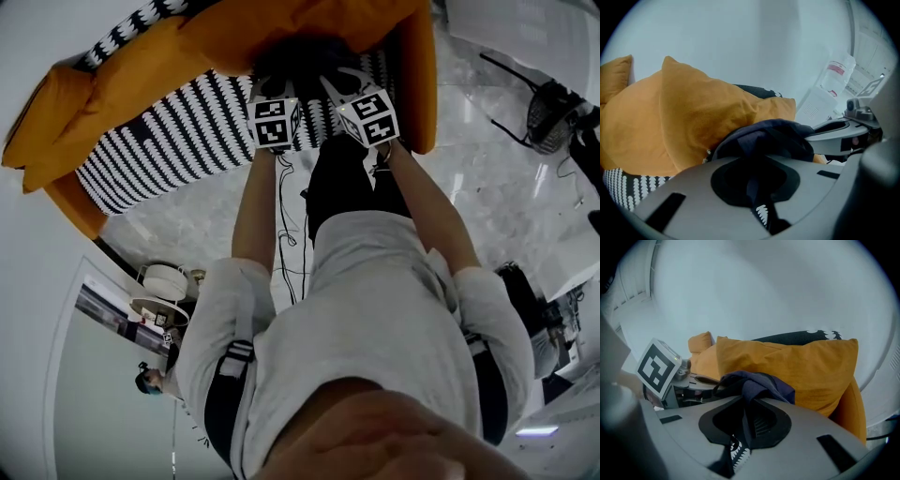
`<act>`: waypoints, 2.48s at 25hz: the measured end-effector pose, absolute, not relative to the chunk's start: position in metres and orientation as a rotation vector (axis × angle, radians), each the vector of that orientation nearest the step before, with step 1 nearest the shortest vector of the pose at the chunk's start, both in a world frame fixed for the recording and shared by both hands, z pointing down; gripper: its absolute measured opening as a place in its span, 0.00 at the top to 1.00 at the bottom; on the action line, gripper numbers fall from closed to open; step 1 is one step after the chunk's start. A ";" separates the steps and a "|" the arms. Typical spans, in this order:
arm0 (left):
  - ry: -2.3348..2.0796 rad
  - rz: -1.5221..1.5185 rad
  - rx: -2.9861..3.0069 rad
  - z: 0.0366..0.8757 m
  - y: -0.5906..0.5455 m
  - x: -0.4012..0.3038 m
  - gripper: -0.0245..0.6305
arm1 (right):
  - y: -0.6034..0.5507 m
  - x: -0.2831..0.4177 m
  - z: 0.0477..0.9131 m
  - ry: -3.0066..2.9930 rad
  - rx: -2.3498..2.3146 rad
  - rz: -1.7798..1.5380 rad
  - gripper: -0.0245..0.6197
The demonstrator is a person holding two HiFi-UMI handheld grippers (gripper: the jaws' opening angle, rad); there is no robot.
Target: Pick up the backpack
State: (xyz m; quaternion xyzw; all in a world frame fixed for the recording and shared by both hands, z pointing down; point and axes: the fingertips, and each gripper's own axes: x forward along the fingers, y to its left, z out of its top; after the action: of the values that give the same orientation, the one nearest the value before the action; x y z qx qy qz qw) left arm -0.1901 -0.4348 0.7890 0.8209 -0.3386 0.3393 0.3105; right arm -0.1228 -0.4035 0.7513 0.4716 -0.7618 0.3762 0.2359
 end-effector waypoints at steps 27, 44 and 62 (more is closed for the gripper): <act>-1.047 0.931 2.174 0.741 -0.335 -0.191 0.93 | -0.322 -0.122 0.724 -2.226 1.134 0.940 0.86; -1.212 0.851 2.019 0.734 -0.236 -0.192 0.93 | -0.214 -0.118 0.711 -2.308 0.995 0.949 0.86; -1.411 0.671 1.971 0.721 -0.136 -0.184 0.93 | -0.126 -0.094 0.701 -2.344 1.036 0.815 0.86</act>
State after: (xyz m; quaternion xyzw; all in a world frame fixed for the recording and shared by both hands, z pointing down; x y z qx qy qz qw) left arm -0.1837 -0.1356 0.7209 0.7454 -0.5337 0.2537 0.3084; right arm -0.0938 -0.1262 0.7010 0.3754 -0.8494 0.2955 0.2242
